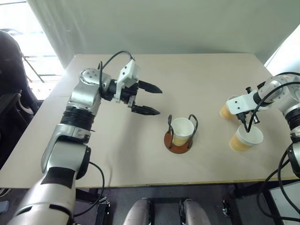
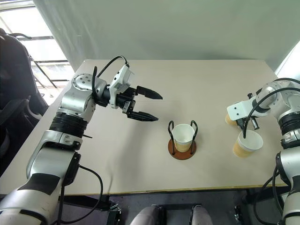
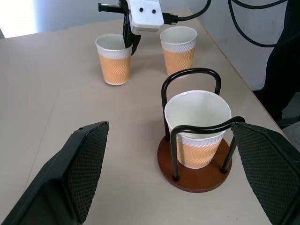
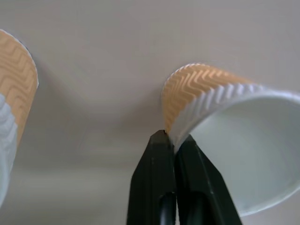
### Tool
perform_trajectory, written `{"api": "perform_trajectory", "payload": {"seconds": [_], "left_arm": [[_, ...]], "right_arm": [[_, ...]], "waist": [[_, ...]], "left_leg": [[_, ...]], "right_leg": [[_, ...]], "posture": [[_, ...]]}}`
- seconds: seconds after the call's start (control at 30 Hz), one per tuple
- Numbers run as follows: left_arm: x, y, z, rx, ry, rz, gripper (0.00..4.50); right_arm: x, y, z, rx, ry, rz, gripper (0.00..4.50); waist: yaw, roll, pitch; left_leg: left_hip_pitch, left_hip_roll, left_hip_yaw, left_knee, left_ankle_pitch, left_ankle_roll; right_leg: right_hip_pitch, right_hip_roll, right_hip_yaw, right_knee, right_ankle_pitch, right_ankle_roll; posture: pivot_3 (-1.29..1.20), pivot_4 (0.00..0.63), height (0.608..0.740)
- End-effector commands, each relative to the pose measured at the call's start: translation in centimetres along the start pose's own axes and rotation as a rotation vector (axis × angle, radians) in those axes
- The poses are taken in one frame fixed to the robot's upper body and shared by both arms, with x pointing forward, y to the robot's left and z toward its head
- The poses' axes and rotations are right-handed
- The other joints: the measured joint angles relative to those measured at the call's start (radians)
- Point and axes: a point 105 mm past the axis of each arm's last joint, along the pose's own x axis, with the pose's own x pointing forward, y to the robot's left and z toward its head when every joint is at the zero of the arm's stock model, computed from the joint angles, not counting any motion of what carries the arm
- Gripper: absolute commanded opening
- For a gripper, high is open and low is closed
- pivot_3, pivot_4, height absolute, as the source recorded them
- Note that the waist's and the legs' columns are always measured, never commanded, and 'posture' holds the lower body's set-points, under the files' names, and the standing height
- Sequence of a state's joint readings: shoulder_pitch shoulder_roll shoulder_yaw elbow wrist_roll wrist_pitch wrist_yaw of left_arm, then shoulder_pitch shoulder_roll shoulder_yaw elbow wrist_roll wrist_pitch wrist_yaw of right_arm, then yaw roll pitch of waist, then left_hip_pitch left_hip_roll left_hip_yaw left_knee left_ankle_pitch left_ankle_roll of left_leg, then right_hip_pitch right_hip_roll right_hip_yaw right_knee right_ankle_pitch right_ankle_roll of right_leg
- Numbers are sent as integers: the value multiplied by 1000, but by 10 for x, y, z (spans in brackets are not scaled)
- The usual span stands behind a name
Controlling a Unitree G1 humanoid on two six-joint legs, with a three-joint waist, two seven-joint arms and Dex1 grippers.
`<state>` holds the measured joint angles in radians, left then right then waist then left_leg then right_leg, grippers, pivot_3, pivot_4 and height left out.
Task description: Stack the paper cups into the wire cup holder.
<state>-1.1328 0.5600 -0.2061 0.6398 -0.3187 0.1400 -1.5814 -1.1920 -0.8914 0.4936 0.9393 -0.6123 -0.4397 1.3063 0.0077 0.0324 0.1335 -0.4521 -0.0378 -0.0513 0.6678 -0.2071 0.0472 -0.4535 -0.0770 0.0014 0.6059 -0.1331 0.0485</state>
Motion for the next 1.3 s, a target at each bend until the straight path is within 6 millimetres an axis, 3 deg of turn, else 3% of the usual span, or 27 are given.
{"api": "perform_trajectory", "payload": {"seconds": [0.03,0.23,0.73,0.97,1.3], "left_arm": [[-6,-2,10,41,-12,-12,4500],[-5,-2,9,39,-9,-15,4500],[0,-2,1,38,3,-28,4500],[6,-1,-5,46,18,-42,4500],[8,-4,-12,62,27,-63,4500]], "right_arm": [[-15,-9,0,-15,6,-24,11],[-25,-9,-1,-28,5,-22,11],[-109,-25,35,-159,-61,-173,11],[-140,-24,84,-253,-159,-235,11],[-154,-13,141,-316,-312,-199,11]], "waist": [[0,0,0],[0,0,0],[-1,0,0],[-1,0,0],[-1,0,0]], "left_leg": [[0,0,0,0,0,0],[0,0,0,0,0,-1],[-1,0,0,-1,-1,-1],[0,0,0,-1,0,-1],[-1,0,0,0,1,0]], "right_leg": [[0,0,0,0,0,0],[0,0,0,0,0,0],[0,0,0,-1,-2,-3],[0,0,0,-1,-3,-3],[-1,1,0,-1,-7,-3]], "posture": [[0,150,740],[0,150,740],[0,150,740],[0,150,740],[0,150,740]]}}
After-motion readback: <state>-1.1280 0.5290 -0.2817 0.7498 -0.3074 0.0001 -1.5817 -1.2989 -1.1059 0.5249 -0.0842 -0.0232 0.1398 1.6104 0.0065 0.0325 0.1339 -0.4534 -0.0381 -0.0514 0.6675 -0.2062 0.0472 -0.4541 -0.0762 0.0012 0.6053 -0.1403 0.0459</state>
